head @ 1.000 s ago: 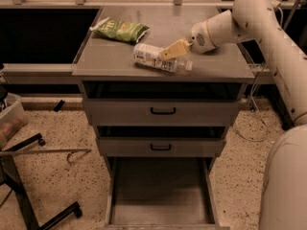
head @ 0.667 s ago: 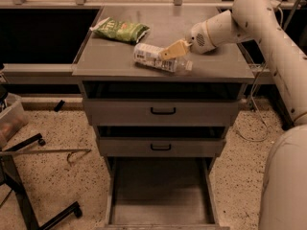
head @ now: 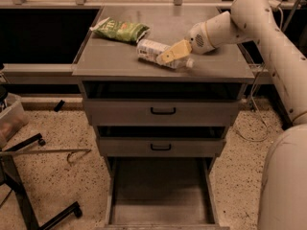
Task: Pick blue plastic bottle from bottom drawer and place on counter
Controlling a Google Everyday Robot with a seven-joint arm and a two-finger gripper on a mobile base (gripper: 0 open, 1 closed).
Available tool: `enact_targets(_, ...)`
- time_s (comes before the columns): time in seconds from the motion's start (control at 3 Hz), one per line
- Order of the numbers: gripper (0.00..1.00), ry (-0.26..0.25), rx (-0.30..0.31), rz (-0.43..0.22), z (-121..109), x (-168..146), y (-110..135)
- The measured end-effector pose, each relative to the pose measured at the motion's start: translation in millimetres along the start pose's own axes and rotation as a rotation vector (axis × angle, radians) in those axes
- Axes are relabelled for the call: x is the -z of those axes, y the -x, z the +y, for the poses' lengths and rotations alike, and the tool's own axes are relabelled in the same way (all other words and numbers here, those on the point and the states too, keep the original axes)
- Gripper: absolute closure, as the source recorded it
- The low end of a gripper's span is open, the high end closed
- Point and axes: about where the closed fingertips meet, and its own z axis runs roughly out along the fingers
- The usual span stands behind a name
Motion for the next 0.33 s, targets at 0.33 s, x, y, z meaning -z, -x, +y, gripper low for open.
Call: enact_targets(0.33, 0.00, 0.000, 0.000, 0.000, 0.0, 0.0, 0.0)
